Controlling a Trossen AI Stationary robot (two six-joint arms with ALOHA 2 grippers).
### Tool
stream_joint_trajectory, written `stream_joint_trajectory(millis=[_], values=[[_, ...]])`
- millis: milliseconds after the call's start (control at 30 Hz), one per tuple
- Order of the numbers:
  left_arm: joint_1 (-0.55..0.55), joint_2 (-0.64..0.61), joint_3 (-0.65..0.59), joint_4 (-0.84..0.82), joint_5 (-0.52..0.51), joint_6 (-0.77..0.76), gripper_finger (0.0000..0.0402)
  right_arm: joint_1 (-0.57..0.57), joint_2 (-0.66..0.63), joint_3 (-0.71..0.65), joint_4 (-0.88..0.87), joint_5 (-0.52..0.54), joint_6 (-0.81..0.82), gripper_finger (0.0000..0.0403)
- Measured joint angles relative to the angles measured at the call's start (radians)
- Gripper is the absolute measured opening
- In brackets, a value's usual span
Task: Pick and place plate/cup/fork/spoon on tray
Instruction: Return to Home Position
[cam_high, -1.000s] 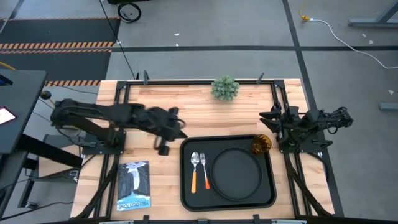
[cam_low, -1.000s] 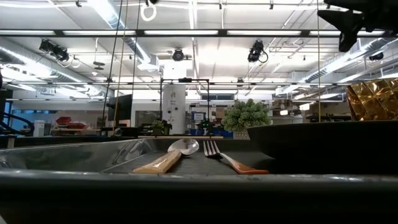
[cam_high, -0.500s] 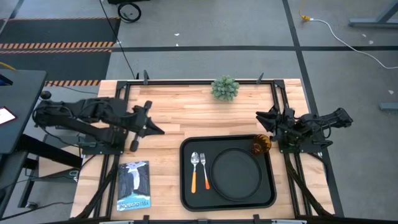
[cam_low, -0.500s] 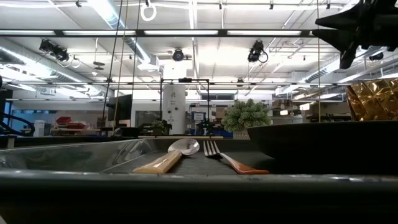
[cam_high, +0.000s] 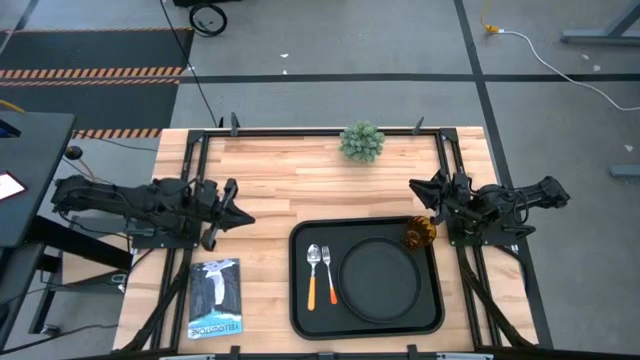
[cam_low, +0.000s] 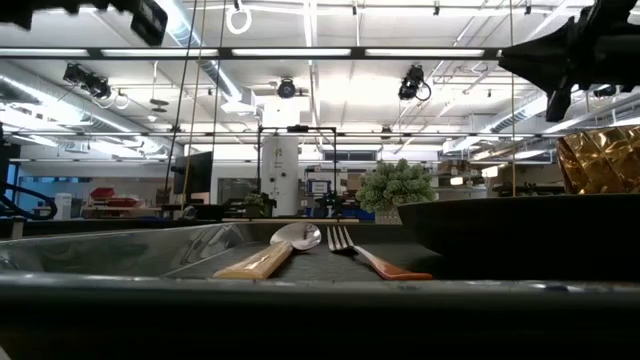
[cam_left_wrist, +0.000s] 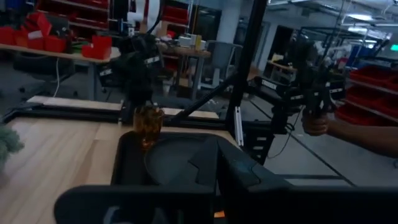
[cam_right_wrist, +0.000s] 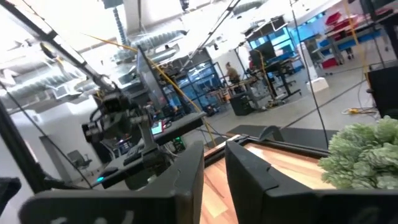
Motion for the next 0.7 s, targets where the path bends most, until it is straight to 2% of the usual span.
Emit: stream_joint_trajectory(millis=[367,533,700], values=[[0.005,-0.129,-0.304,0.322,-0.008,0.018,0.0011,-0.039,0.0,0.0,-0.008,0.04,0.034,0.0036],[0.005,-0.163,-0.393,0.336,-0.027,0.093,0.0011,-0.053,0.0,0.0,-0.009,0.068,0.026,0.0007],[0.005,-0.163,-0.436,0.333,-0.039,0.122,0.0011,-0.123,0.0,0.0,-0.03,0.063,0.032,0.0007]])
